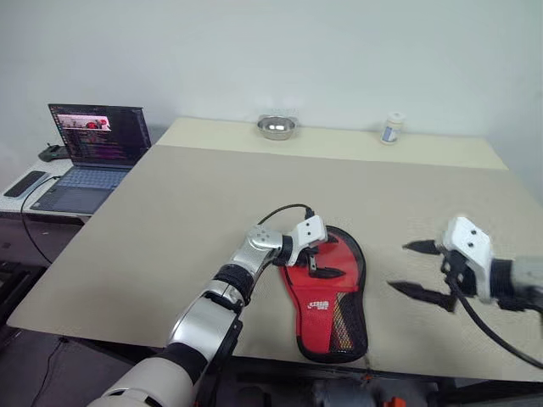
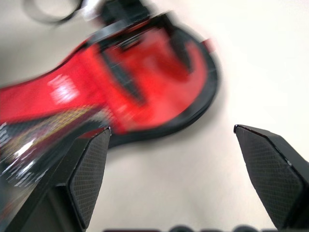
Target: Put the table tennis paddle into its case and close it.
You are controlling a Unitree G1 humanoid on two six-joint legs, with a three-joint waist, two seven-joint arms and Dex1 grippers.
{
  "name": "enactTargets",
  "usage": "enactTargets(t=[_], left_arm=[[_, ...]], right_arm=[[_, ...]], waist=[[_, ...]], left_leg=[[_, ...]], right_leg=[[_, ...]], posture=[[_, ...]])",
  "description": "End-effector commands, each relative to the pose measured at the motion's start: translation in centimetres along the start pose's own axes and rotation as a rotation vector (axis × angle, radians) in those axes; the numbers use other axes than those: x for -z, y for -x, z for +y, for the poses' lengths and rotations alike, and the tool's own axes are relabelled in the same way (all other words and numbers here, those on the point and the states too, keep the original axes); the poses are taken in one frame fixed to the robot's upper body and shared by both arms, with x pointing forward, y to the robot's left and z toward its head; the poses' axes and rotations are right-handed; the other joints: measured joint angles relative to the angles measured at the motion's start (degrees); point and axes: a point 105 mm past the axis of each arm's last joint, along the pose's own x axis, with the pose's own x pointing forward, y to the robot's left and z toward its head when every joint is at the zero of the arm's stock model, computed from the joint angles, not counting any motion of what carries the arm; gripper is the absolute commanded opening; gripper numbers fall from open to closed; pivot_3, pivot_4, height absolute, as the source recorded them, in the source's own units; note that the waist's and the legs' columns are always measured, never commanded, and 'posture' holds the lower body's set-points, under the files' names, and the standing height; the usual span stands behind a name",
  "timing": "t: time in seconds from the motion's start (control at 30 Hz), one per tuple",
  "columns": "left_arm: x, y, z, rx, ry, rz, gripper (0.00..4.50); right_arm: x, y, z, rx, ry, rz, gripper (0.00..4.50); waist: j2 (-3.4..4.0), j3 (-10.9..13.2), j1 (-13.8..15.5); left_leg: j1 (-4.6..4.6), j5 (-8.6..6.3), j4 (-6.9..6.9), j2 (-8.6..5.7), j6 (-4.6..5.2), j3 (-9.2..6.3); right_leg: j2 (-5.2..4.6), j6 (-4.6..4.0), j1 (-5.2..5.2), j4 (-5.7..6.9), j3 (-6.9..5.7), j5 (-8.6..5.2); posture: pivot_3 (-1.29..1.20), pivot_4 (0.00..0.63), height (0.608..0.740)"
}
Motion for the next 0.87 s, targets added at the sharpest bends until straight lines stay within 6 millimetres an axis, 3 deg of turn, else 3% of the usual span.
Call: enactTargets(t=[0.03,0.2,0.4,0.6,0.87], left_arm=[[-0.7,2.7,0.9,-0.032,-0.019,-0.032,4.5],[-2.6,6.8,2.1,-0.157,-0.012,-0.097,4.5],[-2.6,10.0,1.9,-0.355,0.07,-0.117,4.5],[-2.2,10.5,1.6,-0.426,0.095,-0.097,4.5],[-2.6,8.7,2.9,-0.425,0.101,-0.111,4.5]], right_arm=[[-0.3,-1.8,-1.8,0.09,0.055,-0.083,4.49],[-0.7,-4.1,-3.6,0.129,0.015,-0.235,4.49],[0.3,-5.3,-5.8,0.149,-0.032,-0.29,4.49],[1.5,-3.1,-8.3,0.245,-0.08,-0.292,4.49],[1.9,-1.3,-7.6,0.267,-0.073,-0.249,4.49]], waist=[[0.02,0.1,-0.1],[0.42,0.6,-0.6],[0.58,0.8,-0.2],[0.6,0.8,0.1],[0.6,0.8,0.0]], left_leg=[[-0.19,0.0,0.03,0.01,0.0,-0.02],[-0.58,0.02,0.01,0.02,0.01,0.13],[-0.77,0.03,0.15,-0.05,0.0,0.12],[-0.77,0.03,0.23,-0.06,0.02,0.16],[-0.59,0.05,0.24,-0.04,0.0,0.28]], right_leg=[[0.06,-0.05,-0.16,0.04,-0.01,0.03],[0.19,-0.14,-0.76,0.28,0.14,0.09],[0.2,-0.13,-0.84,0.3,0.12,0.09],[0.18,-0.08,-0.82,0.34,0.18,0.14],[0.2,-0.09,-0.83,0.63,0.32,0.14]], posture=[[0.0,0.15,0.74],[0.0,0.15,0.74],[0.0,0.15,0.74],[0.0,0.15,0.74],[0.0,0.15,0.74]])
